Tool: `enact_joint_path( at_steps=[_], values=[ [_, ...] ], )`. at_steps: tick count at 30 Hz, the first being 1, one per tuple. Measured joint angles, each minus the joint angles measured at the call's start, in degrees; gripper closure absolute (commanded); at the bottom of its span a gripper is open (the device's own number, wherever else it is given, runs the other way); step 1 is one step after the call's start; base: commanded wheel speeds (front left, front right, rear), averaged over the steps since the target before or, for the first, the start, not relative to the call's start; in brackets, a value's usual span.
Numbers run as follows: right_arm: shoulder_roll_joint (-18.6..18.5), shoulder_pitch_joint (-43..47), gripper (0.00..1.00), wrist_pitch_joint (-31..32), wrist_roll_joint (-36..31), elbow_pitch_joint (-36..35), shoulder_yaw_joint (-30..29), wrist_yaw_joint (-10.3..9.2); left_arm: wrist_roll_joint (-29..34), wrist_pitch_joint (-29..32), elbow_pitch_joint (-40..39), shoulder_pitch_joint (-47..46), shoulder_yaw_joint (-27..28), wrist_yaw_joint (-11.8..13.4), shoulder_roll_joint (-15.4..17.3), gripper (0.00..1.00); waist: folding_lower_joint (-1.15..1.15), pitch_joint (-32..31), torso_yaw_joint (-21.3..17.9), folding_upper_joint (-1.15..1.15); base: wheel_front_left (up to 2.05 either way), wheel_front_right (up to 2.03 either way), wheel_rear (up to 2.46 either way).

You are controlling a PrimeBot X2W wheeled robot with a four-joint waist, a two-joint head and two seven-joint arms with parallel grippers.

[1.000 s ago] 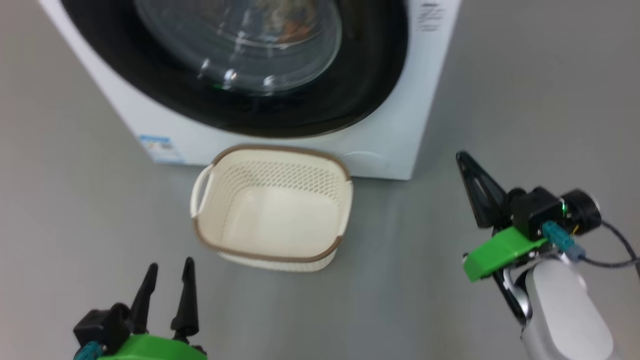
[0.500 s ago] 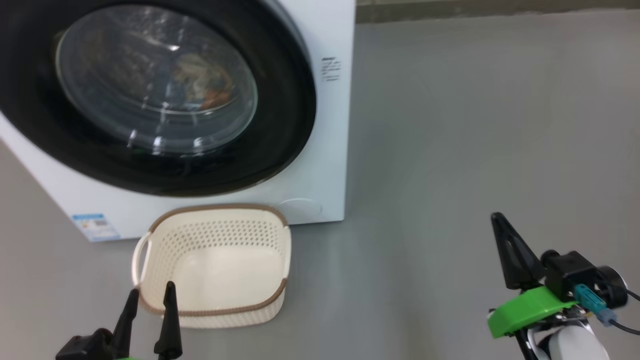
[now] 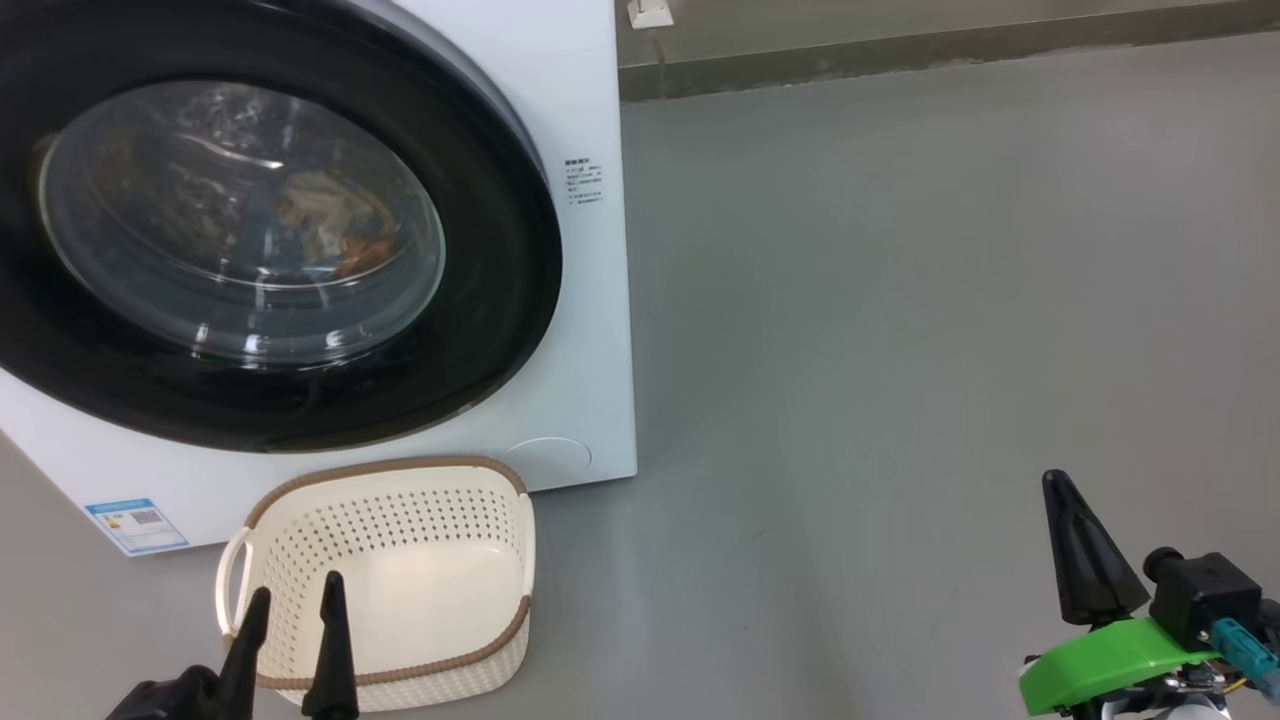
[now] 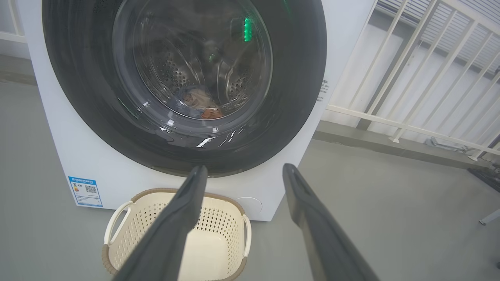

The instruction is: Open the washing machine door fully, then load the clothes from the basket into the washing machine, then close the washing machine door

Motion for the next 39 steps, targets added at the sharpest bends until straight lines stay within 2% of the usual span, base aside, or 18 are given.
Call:
enact_joint_path(
  at_steps=[6,7,8,9,39],
  values=[
    [0.14,0.87,1.00,0.00,0.76,-0.30,-1.21,0.00,0.16,0.00,0.00,0.08,-0.19,0.00,0.01,0.00,0.00,-0.32,-0.42,0.00,0.00,0.00,0.00],
    [0.19,0.87,0.81,0.01,0.85,-0.36,-1.46,0.00,0.16,0.00,0.00,0.12,-0.22,0.00,0.01,0.00,0.00,-0.38,-0.47,0.00,0.00,0.00,0.00],
    [0.19,0.87,0.35,0.00,0.85,-0.46,-1.65,0.00,0.18,0.00,0.00,0.19,-0.24,0.00,0.02,0.00,0.00,-0.43,-0.51,0.00,0.00,0.00,0.00],
    [0.18,0.88,0.00,0.00,0.87,-0.48,-1.71,0.00,0.20,0.00,0.01,0.30,-0.27,0.00,0.02,0.00,0.00,-0.48,-0.55,0.00,0.00,0.00,0.00],
    [0.23,2.03,0.00,0.00,1.26,-0.22,-1.31,0.00,-0.73,0.00,1.38,0.94,-0.89,0.00,0.10,0.00,0.00,-0.52,-0.19,0.00,0.00,0.00,0.00]
  ],
)
